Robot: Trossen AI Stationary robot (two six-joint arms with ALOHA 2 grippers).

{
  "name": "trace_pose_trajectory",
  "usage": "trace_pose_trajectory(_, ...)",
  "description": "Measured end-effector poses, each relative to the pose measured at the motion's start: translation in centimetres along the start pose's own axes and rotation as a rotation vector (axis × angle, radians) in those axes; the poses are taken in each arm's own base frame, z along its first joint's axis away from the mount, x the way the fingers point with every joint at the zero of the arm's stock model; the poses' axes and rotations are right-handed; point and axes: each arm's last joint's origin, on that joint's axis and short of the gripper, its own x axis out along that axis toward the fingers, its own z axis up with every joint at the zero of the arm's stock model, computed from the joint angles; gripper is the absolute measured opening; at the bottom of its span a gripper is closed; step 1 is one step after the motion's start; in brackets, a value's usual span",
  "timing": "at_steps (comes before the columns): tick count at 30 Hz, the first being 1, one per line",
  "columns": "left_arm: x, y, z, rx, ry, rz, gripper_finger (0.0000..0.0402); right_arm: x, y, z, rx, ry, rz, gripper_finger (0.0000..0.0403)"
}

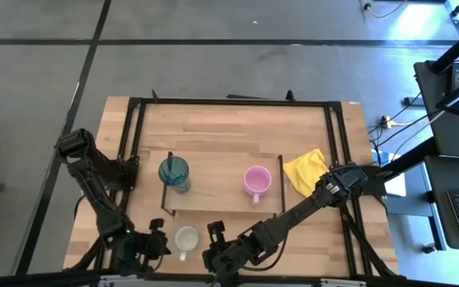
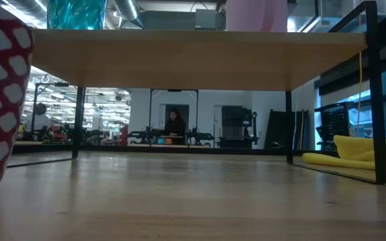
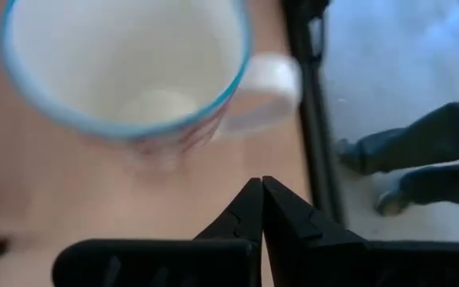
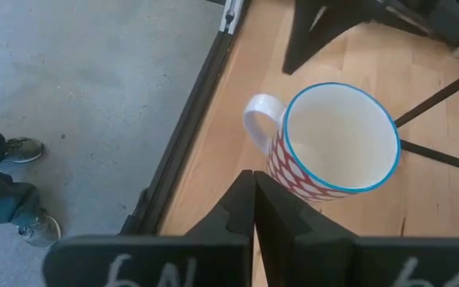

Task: Stack small to large cups/mugs on shelf
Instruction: Put the red cup on the shelf

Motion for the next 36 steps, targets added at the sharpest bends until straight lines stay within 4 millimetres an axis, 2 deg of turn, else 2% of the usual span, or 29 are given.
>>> trace_pose_trajectory(6,-0.5,0.6,-0.8,-0.003,-0.084,0.143,0.0003,0.0,-0.1,0.0,0.001,0.0,-0.002,0.001)
trace_pose_trajectory(16,0.9,2.4,1.5,-0.017,-0.114,0.223,0.0005,0.1,-0.4,0.1,0.004,-0.005,-0.041,0.001)
trace_pose_trajectory(22,1.3,2.5,2.4,-0.003,-0.132,0.206,0.0002,0.1,-0.5,0.1,0.005,-0.005,-0.041,0.001)
trace_pose_trajectory(32,0.8,1.7,1.5,-0.014,-0.094,0.149,0.0002,0.1,-0.5,-0.2,-0.002,0.024,-0.044,0.001)
trace_pose_trajectory(36,0.3,1.5,0.7,-0.039,-0.131,0.189,0.0002,0.1,-0.6,-0.3,-0.001,0.033,-0.045,0.001)
